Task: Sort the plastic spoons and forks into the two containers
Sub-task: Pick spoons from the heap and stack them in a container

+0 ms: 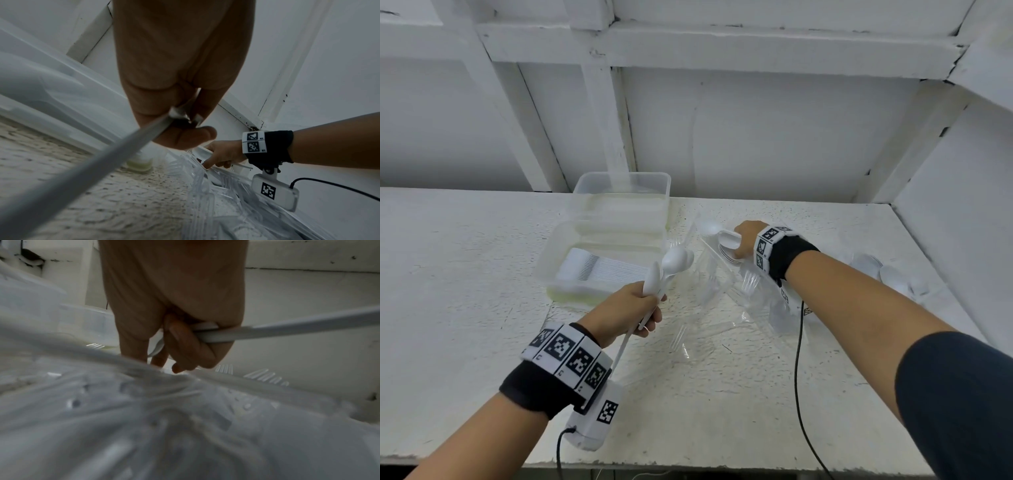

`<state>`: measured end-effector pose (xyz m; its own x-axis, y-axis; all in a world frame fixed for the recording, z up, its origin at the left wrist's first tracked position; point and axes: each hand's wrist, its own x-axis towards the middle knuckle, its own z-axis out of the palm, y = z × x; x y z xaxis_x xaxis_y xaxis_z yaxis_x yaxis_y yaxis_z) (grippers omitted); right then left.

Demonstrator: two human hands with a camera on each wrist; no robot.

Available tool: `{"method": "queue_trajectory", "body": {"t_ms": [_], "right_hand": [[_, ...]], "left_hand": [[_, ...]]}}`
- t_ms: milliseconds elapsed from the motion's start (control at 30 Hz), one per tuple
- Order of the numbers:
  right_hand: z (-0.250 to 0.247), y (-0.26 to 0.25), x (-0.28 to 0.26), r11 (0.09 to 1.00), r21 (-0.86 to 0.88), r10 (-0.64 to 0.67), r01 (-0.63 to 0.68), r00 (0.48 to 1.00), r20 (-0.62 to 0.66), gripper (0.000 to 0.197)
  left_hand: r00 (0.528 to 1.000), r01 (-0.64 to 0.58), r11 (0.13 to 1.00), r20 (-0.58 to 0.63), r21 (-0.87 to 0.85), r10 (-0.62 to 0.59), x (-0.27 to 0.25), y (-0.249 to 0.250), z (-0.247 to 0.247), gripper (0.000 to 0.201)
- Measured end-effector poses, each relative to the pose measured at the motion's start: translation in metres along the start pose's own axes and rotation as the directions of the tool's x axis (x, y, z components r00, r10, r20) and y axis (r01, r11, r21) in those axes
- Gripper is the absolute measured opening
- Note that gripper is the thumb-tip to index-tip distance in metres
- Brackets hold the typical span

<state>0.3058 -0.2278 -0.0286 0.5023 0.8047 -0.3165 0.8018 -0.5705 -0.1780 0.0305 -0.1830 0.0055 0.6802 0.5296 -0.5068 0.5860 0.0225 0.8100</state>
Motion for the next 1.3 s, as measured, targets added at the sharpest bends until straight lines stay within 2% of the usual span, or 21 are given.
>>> {"method": "queue_trajectory", "body": {"t_ms": [100, 233, 367, 467, 533, 633, 733, 800, 1000, 1200, 1300], "right_hand": [[-0.001, 0.0, -0.003, 0.999, 0.033, 0.022, -0.022, 1.0, -0.011, 0.021], [-0.005, -0.006, -0.006, 0.992, 0.127, 0.029, -0.015, 0.994, -0.102, 0.013], [-0.012, -0.01, -0.013, 0.995, 0.082, -0.038, 0.048, 0.992, -0.122, 0.013], [-0.015, -0.011, -0.018, 0.966, 0.243, -0.037, 0.085, 0.98, -0.194, 0.015], [-0.02, -0.014, -0.026, 0.89, 0.436, 0.001, 0.135, 0.955, -0.297, 0.015], [-0.039, -0.022, -0.047, 0.686, 0.675, 0.082, 0.27, 0.894, -0.44, 0.018], [-0.062, -0.031, -0.072, 0.527, 0.744, 0.137, 0.411, 0.823, -0.551, 0.012], [-0.07, -0.032, -0.084, 0.452, 0.776, 0.172, 0.44, 0.811, -0.56, 0.011], [-0.051, -0.025, -0.103, 0.159, 0.924, 0.2, 0.348, 0.905, -0.375, 0.017], [-0.014, -0.025, -0.108, -0.063, 0.972, 0.246, 0.228, 0.947, -0.206, 0.016], [-0.006, -0.031, -0.11, -0.119, 0.972, 0.214, 0.202, 0.961, -0.174, 0.014]], "left_hand": [[1.0, -0.011, 1.0, 0.006, 0.017, 0.011, 0.002, 0.002, 0.003, 0.018], [1.0, -0.021, 1.0, 0.014, 0.013, 0.02, 0.005, 0.004, 0.005, 0.017], [0.999, -0.029, 0.999, 0.018, 0.019, 0.029, 0.006, 0.005, 0.006, 0.018], [0.999, -0.044, 0.999, 0.021, 0.013, 0.043, 0.006, 0.006, 0.007, 0.019], [0.998, -0.06, 0.998, 0.022, -0.007, 0.06, 0.006, 0.008, 0.008, 0.018], [0.995, -0.098, 0.993, 0.018, -0.068, 0.099, 0.005, 0.012, 0.009, 0.017], [0.989, -0.143, 0.98, 0.017, -0.136, 0.147, 0.003, 0.016, 0.011, 0.017], [0.986, -0.16, 0.967, 0.019, -0.198, 0.167, 0.003, 0.018, 0.013, 0.018], [0.992, -0.105, 0.914, 0.026, -0.392, 0.125, 0.009, 0.025, 0.02, 0.024], [0.979, -0.026, 0.789, 0.143, -0.614, 0.144, 0.012, 0.032, 0.028, 0.017], [0.97, -0.016, 0.79, 0.182, -0.613, 0.161, 0.01, 0.036, 0.033, 0.04]]}}
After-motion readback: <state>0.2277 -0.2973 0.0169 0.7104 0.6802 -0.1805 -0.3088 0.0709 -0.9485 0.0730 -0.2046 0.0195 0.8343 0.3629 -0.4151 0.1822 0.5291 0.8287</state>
